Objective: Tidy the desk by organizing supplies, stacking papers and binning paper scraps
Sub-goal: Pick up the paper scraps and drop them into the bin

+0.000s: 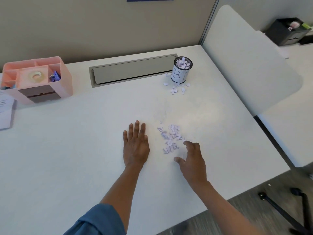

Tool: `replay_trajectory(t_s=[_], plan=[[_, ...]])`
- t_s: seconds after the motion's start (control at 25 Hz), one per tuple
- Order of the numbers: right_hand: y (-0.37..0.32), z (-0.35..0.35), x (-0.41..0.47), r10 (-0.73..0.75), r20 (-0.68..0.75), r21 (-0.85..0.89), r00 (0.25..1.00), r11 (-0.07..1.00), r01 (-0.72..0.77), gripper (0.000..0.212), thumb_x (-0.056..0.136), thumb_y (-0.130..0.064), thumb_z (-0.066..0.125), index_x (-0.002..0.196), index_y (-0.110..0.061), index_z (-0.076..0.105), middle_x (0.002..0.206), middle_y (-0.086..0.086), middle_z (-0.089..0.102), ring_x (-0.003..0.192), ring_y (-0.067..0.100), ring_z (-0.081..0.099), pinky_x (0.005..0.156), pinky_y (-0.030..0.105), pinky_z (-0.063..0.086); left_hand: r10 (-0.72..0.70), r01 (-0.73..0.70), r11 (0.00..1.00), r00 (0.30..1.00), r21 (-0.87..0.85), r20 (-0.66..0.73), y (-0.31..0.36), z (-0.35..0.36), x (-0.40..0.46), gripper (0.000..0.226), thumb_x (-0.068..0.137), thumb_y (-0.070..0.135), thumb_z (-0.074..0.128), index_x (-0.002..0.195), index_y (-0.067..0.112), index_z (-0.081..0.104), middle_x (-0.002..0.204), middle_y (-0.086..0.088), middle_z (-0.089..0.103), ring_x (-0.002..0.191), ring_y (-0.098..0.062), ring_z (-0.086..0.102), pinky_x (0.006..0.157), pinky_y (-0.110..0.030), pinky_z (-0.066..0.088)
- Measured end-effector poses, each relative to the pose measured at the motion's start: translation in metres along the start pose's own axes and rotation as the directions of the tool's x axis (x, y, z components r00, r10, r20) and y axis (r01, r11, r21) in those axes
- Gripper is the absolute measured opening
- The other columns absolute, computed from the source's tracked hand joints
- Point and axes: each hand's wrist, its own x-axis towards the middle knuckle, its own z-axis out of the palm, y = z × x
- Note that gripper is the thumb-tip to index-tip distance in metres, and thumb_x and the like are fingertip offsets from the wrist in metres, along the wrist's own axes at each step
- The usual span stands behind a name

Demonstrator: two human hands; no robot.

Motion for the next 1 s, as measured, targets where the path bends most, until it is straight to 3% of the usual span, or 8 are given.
replay_trajectory(t_s=[0.12, 0.36, 0.48, 0.6, 0.8, 0.84, 0.92, 1.0], plan=[[-0.002, 0.011, -0.014, 0.164, 0.009, 0.026, 0.986, 0.986, -0.164, 0.054, 0.081, -0.016, 0.074, 0.127, -0.013, 0.044, 0.121, 0.005, 0.042, 0.095, 0.031, 0.061, 0.071, 0.032, 0.046, -0.001, 0.001, 1.0, 1.0, -0.001, -0.004, 0.001, 0.001, 0.001, 0.055, 0.106, 0.031, 0.025, 0.16, 0.029, 0.015, 0.169, 0.006, 0.006, 0.156, -0.017, 0.0, 0.127, -0.041, -0.004], [-0.031, 0.002, 0.039, -0.008, -0.04, 0.23, 0.999, 0.973, 0.017, 0.052, 0.082, 0.001, 0.069, 0.131, -0.008, 0.053, 0.118, 0.01, 0.055, 0.097, 0.028, 0.061, 0.086, 0.04, 0.05, 0.002, -0.003, 0.999, 1.0, 0.039, 0.011, 0.003, -0.001, 0.0, 0.059, 0.103, 0.034, 0.025, 0.161, 0.028, 0.012, 0.169, 0.004, 0.005, 0.156, -0.02, 0.0, 0.126, -0.045, -0.002], [-0.016, -0.009, 0.057, 0.025, -0.081, 0.119, 0.996, 0.993, -0.015, 0.051, 0.084, -0.004, 0.069, 0.131, -0.014, 0.051, 0.122, 0.007, 0.052, 0.103, 0.03, 0.057, 0.084, 0.041, 0.051, -0.037, 0.036, 0.997, 0.999, 0.067, 0.01, 0.01, -0.002, 0.002, 0.063, 0.101, 0.032, 0.027, 0.161, 0.028, 0.009, 0.17, 0.004, 0.003, 0.156, -0.023, -0.002, 0.125, -0.051, -0.004], [-0.003, -0.01, 0.065, 0.101, 0.051, -0.128, 0.994, 0.987, -0.094, 0.044, 0.084, -0.013, 0.07, 0.123, -0.012, 0.051, 0.121, 0.01, 0.045, 0.108, 0.033, 0.05, 0.081, 0.036, 0.049, -0.091, 0.09, 0.994, 0.996, 0.066, 0.008, 0.02, -0.003, 0.004, 0.064, 0.101, 0.032, 0.027, 0.161, 0.028, 0.005, 0.17, 0.004, 0.0, 0.156, -0.024, -0.005, 0.124, -0.056, -0.005], [-0.022, -0.006, 0.089, -0.064, 0.109, 0.001, 0.992, 0.998, 0.064, 0.014, 0.084, -0.003, 0.058, 0.096, -0.009, 0.056, 0.099, 0.01, 0.051, 0.085, 0.03, 0.052, 0.071, 0.036, 0.045, -0.101, 0.101, 0.992, 0.995, 0.077, 0.001, 0.022, -0.002, 0.007, 0.063, 0.102, 0.036, 0.024, 0.161, 0.028, 0.004, 0.17, 0.004, -0.002, 0.156, -0.024, -0.007, 0.123, -0.056, -0.006], [-0.023, -0.008, 0.094, -0.088, 0.104, 0.035, 0.991, 0.996, 0.085, 0.017, 0.084, -0.001, 0.056, 0.098, -0.01, 0.058, 0.098, 0.01, 0.052, 0.086, 0.028, 0.052, 0.071, 0.036, 0.044, -0.1, 0.1, 0.992, 0.995, 0.078, -0.004, 0.022, -0.001, 0.005, 0.063, 0.102, 0.036, 0.024, 0.161, 0.028, 0.005, 0.17, 0.004, -0.001, 0.156, -0.024, -0.006, 0.124, -0.056, -0.006], [-0.023, -0.011, 0.101, -0.136, 0.139, 0.056, 0.981, 0.99, 0.129, 0.038, 0.085, -0.001, 0.059, 0.121, -0.013, 0.058, 0.11, 0.009, 0.055, 0.099, 0.027, 0.054, 0.08, 0.036, 0.046, -0.104, 0.105, 0.991, 0.994, 0.082, -0.014, 0.023, -0.001, 0.004, 0.063, 0.102, 0.036, 0.025, 0.161, 0.029, 0.005, 0.17, 0.004, -0.001, 0.156, -0.023, -0.006, 0.124, -0.056, -0.005], [-0.024, -0.011, 0.106, -0.201, 0.217, -0.042, 0.955, 0.976, 0.215, 0.051, 0.085, -0.004, 0.059, 0.134, -0.019, 0.052, 0.122, 0.006, 0.052, 0.11, 0.027, 0.05, 0.084, 0.036, 0.048, -0.108, 0.109, 0.992, 0.994, 0.067, -0.01, 0.024, -0.002, 0.006, 0.063, 0.102, 0.036, 0.026, 0.161, 0.029, 0.006, 0.17, 0.005, 0.0, 0.156, -0.023, -0.005, 0.124, -0.055, -0.005]])
